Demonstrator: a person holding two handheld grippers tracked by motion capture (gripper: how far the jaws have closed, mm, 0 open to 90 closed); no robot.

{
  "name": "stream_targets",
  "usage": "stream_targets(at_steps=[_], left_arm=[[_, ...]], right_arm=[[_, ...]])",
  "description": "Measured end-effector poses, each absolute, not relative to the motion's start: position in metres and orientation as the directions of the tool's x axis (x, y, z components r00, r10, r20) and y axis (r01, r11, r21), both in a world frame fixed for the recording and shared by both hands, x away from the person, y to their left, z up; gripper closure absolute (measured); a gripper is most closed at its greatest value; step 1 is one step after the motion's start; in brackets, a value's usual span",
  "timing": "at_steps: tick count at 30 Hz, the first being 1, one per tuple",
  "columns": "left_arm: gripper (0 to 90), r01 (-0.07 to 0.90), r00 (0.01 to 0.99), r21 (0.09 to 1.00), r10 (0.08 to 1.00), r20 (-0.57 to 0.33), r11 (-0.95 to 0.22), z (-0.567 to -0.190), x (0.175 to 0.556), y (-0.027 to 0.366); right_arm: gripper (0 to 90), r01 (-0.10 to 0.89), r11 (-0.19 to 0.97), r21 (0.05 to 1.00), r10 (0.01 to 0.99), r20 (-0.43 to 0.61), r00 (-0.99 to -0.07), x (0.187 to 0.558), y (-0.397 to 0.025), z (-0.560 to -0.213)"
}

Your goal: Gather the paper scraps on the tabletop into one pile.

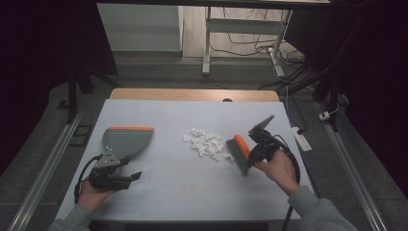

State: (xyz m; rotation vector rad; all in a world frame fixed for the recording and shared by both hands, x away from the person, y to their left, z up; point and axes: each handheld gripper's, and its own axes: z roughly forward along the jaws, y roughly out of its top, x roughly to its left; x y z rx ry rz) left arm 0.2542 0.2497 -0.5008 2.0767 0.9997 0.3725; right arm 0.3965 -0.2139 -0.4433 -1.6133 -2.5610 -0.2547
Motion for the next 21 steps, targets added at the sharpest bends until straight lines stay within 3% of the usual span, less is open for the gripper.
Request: stream_targets(at_steps=[9, 21], left_arm=[[28.5, 0.534, 0.642, 0.76, 0.762, -0.08, -0.37, -0.503, 0.253, 0.254], [28.5, 0.536, 0.641, 0.754, 0.764, -0.072, -0.379, -0.503, 0.253, 0.251]], right_arm=[[71.3, 0.908, 0.384, 0.167, 0.855, 0.307, -0.418, 0.426, -0.181, -0.449], [71.2, 0.866, 0.374, 0.332, 0.858, 0.23, -0.459, 0.417, -0.209, -0.406]])
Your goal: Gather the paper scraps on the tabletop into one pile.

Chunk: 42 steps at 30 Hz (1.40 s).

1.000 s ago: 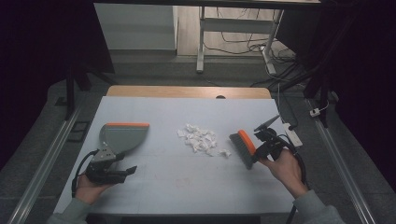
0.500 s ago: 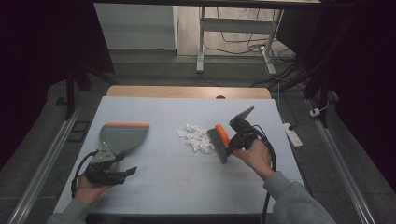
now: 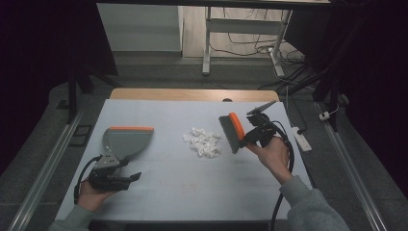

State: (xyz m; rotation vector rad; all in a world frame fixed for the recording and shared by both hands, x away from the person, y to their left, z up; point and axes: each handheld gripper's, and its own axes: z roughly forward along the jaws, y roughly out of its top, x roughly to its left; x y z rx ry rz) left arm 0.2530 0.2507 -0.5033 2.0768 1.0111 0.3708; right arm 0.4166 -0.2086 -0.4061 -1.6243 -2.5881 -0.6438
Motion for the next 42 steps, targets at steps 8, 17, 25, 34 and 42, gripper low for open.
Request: stream_targets(at_steps=[8, 17, 25, 34, 42], left_arm=[[28.5, 0.54, 0.639, 0.752, 0.766, -0.073, -0.379, -0.504, 0.254, 0.25], [28.5, 0.54, 0.638, 0.75, 0.767, -0.068, -0.382, -0.504, 0.253, 0.249], [28.5, 0.539, 0.636, 0.752, 0.769, -0.068, -0.379, -0.504, 0.253, 0.249], [28.5, 0.54, 0.627, 0.753, 0.776, -0.062, -0.376, -0.503, 0.253, 0.247], [28.4, 0.541, 0.635, 0.746, 0.77, -0.059, -0.389, -0.502, 0.254, 0.24]], right_arm=[[71.2, 0.837, 0.414, 0.359, 0.83, 0.229, -0.509, 0.42, -0.205, -0.412], [71.2, 0.791, 0.452, 0.413, 0.768, 0.272, -0.58, 0.42, -0.176, -0.417], [71.2, 0.745, 0.474, 0.468, 0.726, 0.27, -0.632, 0.41, -0.174, -0.419], [71.2, 0.677, 0.471, 0.566, 0.703, 0.223, -0.675, 0.377, -0.227, -0.429], [71.2, 0.642, 0.436, 0.63, 0.717, 0.187, -0.671, 0.338, -0.274, -0.443]])
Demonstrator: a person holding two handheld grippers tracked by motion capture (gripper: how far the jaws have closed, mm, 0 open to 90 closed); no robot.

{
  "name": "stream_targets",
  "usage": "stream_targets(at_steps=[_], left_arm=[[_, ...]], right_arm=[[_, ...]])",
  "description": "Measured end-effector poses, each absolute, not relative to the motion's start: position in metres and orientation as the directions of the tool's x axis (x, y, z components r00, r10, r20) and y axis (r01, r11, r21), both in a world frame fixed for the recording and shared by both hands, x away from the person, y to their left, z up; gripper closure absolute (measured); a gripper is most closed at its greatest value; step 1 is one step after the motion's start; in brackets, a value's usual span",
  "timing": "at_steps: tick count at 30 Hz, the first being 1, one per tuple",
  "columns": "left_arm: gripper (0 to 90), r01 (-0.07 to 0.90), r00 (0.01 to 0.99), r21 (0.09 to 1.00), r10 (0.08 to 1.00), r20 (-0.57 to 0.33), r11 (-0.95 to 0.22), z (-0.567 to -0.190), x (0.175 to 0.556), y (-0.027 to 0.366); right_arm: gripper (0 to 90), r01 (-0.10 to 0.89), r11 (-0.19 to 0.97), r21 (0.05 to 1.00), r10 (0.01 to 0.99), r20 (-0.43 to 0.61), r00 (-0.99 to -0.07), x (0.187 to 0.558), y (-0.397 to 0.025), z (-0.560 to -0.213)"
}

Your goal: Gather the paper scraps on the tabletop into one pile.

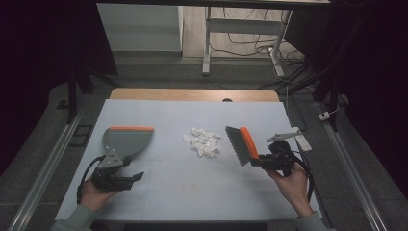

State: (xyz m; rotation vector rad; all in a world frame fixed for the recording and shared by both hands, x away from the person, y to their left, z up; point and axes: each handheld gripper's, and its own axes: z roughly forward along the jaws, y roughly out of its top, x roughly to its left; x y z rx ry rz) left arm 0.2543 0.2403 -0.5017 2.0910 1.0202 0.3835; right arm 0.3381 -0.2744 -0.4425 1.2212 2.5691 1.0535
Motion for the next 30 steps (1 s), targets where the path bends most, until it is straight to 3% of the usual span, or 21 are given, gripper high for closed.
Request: stream_targets(at_steps=[13, 30], left_arm=[[28.4, 0.533, 0.639, 0.751, 0.767, -0.055, -0.39, -0.502, 0.254, 0.238], [25.4, 0.527, 0.636, 0.764, 0.769, -0.064, -0.373, -0.504, 0.254, 0.236]], right_arm=[[71.2, 0.651, 0.392, 0.65, 0.744, 0.192, -0.64, 0.324, -0.312, -0.47], [71.1, 0.616, 0.395, 0.682, 0.729, 0.175, -0.661, 0.321, -0.311, -0.467]])
